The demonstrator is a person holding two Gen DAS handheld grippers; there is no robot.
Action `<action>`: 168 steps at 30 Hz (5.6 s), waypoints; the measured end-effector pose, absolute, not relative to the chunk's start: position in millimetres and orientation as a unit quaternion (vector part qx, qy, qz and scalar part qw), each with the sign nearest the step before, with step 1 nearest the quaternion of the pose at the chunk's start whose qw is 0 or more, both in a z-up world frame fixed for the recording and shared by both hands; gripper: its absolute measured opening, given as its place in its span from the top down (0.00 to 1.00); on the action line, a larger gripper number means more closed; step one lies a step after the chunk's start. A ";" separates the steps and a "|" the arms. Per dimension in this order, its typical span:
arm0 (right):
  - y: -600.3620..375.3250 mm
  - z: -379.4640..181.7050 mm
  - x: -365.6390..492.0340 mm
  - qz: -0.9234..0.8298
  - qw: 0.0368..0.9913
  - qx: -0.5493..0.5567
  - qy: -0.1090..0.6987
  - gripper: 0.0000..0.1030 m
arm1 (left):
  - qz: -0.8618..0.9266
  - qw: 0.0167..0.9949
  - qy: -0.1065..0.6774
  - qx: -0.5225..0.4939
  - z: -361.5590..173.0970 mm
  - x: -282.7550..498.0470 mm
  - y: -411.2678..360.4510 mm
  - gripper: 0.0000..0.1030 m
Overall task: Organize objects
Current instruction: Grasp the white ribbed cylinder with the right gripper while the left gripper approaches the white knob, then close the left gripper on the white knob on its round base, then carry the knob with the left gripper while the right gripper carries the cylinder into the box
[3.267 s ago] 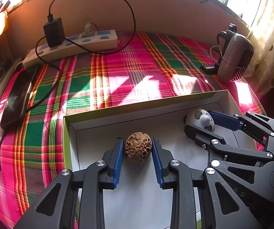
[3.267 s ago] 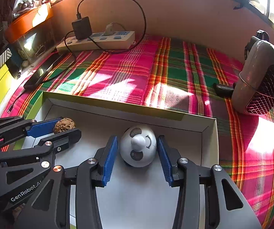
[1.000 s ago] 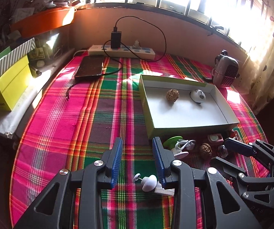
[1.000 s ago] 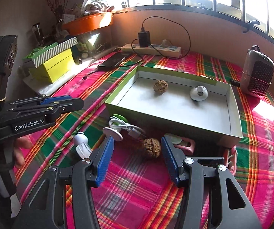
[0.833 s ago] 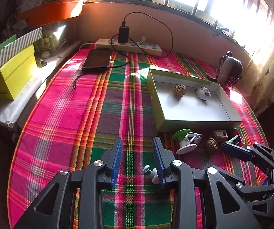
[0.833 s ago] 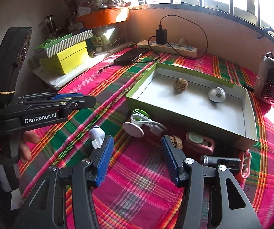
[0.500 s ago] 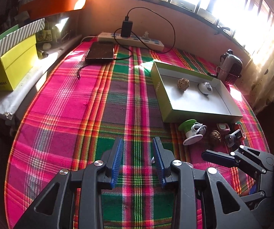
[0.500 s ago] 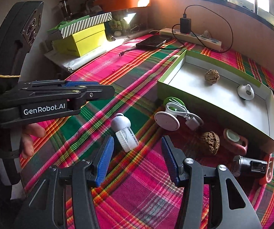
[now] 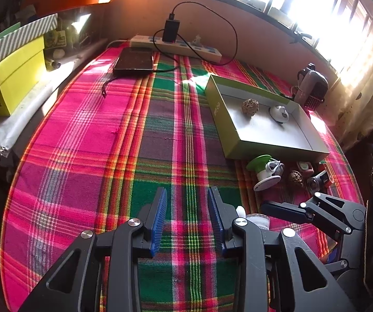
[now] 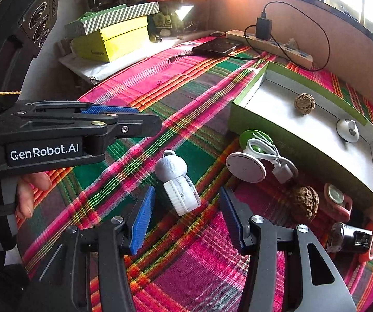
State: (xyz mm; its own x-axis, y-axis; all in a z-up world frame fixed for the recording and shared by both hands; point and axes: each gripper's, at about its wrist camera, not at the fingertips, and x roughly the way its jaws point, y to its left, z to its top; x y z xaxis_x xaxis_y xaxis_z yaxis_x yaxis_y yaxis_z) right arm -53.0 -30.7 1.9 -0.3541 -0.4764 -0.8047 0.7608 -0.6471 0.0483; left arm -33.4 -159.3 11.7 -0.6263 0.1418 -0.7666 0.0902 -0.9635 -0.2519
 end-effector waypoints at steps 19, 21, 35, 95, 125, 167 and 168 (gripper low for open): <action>-24.8 3.7 -49.2 -0.815 0.374 0.404 0.178 0.81 | 0.889 0.040 -0.126 -0.438 10.8 -31.3 -149.9 0.70; -21.6 4.0 -49.7 -0.818 0.370 0.404 0.176 0.81 | 0.889 0.044 -0.124 -0.439 10.5 -30.3 -147.5 0.70; 12.6 8.9 -58.1 -0.840 0.336 0.402 0.143 0.81 | 0.888 0.078 -0.101 -0.441 8.5 -29.6 -121.5 0.67; 43.3 14.4 -56.1 -0.855 0.314 0.393 0.129 0.81 | 0.898 0.067 -0.042 -0.433 10.8 -28.5 -84.9 0.77; 78.4 59.9 -108.1 -0.884 0.272 0.370 0.093 0.81 | 0.911 0.091 -0.022 -0.402 49.1 -82.7 -55.8 0.77; 31.0 28.3 -259.5 -0.858 0.264 0.427 0.108 0.80 | 0.897 0.060 0.002 -0.438 15.5 -185.7 -54.1 0.77; 29.9 26.9 -260.4 -0.857 0.264 0.429 0.109 0.81 | 0.896 0.060 0.002 -0.439 14.4 -186.6 -53.6 0.77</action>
State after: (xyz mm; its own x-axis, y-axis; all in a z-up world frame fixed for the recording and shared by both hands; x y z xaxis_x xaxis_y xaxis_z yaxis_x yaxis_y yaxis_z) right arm -260.4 29.9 26.9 -0.4933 -0.3589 -0.7924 0.5454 -0.8372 0.0397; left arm -186.6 -53.6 14.4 -0.6070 0.1057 -0.7876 -0.1088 -0.9928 -0.0494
